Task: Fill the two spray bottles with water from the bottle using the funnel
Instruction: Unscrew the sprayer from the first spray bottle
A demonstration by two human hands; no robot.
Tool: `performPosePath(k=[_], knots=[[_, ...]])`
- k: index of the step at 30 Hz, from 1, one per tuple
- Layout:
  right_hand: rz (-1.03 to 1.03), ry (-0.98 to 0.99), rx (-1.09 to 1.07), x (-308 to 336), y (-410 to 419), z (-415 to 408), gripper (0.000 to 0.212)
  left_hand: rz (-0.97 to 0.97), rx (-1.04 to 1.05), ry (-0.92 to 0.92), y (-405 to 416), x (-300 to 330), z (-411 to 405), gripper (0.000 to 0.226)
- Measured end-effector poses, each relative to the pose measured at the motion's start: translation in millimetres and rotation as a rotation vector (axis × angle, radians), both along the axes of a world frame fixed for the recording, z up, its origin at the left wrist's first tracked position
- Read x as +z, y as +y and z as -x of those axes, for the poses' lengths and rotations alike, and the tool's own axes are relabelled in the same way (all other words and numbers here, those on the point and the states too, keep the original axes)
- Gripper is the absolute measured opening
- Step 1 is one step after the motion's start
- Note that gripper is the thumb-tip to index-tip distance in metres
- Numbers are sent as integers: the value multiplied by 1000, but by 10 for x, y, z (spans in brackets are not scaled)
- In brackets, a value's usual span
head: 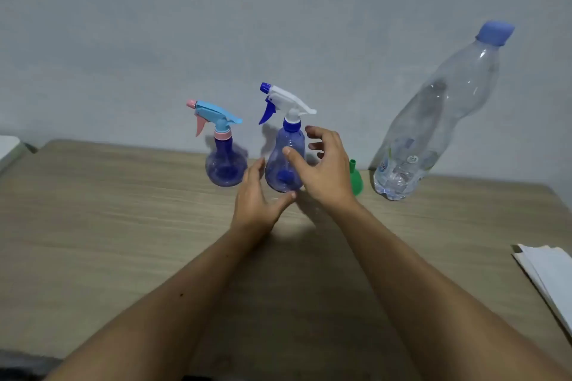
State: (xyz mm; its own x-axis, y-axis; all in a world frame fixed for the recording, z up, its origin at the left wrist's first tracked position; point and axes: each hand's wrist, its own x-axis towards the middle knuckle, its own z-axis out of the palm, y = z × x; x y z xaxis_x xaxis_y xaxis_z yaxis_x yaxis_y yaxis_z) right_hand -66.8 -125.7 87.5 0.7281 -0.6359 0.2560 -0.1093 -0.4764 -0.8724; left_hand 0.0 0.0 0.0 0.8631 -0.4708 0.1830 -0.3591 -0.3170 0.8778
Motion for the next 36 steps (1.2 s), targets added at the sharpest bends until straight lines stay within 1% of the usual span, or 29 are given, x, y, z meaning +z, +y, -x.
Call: performPosePath(k=[3,6,8,11,17,23,28,33,36], knots=[[-43,-18,6,34,-11,-108,56,24,-25,-16,-82,-58,-105,98],[-55,-58,4,31,-4,-192,46,18,5,-79,-139,-98,-124,89],[-75,-74,3,25,-17,-197,39,27,9,-112,-127,-120,-115,86],[-69,-78,12,47,3,-142,33,43,19,-105,-74,-143,-67,86],[-52,-73,17,144,149,106,32,115,27,-73,105,-56,212,84],[-29,-89,30,171,422,538,28,129,15,-61,428,-31,641,82],[-43,-96,38,150,669,949,27,126,33,-22,724,-12,1071,86],[-52,-98,71,136,907,1339,31,126,60,-10,972,-15,1480,82],[-54,-93,78,81,1028,1553,30,118,71,-15,1090,-44,1722,81]])
